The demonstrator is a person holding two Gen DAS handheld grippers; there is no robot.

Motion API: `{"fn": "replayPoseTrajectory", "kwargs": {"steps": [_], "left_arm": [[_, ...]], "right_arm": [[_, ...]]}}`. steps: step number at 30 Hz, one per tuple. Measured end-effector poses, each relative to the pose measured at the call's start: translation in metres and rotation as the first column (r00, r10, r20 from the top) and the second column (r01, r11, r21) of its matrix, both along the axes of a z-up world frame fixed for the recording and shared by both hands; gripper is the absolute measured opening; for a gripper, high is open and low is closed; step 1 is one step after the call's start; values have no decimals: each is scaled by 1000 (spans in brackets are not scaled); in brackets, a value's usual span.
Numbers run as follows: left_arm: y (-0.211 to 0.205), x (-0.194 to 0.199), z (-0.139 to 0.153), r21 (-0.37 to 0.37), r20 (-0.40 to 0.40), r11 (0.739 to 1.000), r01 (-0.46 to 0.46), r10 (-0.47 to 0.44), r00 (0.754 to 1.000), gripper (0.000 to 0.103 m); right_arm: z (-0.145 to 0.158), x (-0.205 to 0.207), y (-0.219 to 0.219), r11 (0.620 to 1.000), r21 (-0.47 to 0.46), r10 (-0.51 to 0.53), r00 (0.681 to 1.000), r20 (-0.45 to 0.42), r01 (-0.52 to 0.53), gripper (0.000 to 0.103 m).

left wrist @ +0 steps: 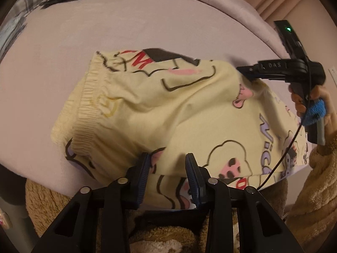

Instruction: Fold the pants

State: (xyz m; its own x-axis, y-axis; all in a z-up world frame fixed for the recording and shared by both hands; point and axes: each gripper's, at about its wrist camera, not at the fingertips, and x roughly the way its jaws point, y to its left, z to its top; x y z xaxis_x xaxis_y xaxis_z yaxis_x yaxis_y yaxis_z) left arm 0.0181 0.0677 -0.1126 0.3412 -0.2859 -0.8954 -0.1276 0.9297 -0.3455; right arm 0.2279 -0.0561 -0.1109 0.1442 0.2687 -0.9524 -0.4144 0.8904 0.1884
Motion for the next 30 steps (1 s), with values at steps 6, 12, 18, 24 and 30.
{"fn": "replayPoseTrajectory", "kwargs": {"steps": [6, 12, 18, 24, 30], "left_arm": [[12, -7, 1, -14, -8, 999, -36, 36, 999, 36], [31, -16, -3, -11, -18, 996, -84, 83, 996, 36], [41, -26, 3, -63, -28, 993, -102, 100, 995, 36], [62, -37, 23, -27, -29, 982, -186, 186, 982, 36], [75, -30, 26, -89, -33, 968, -236, 234, 972, 36]], "right_arm": [[13, -6, -20, 995, 82, -56, 996, 68, 50, 8], [24, 13, -39, 963, 201, -194, 979, 58, 179, 7], [8, 21, -26, 970, 150, -203, 978, 54, 193, 7], [0, 32, -22, 963, 149, -230, 973, 29, 223, 7], [3, 29, -16, 965, 144, -227, 972, 56, 217, 10]]}}
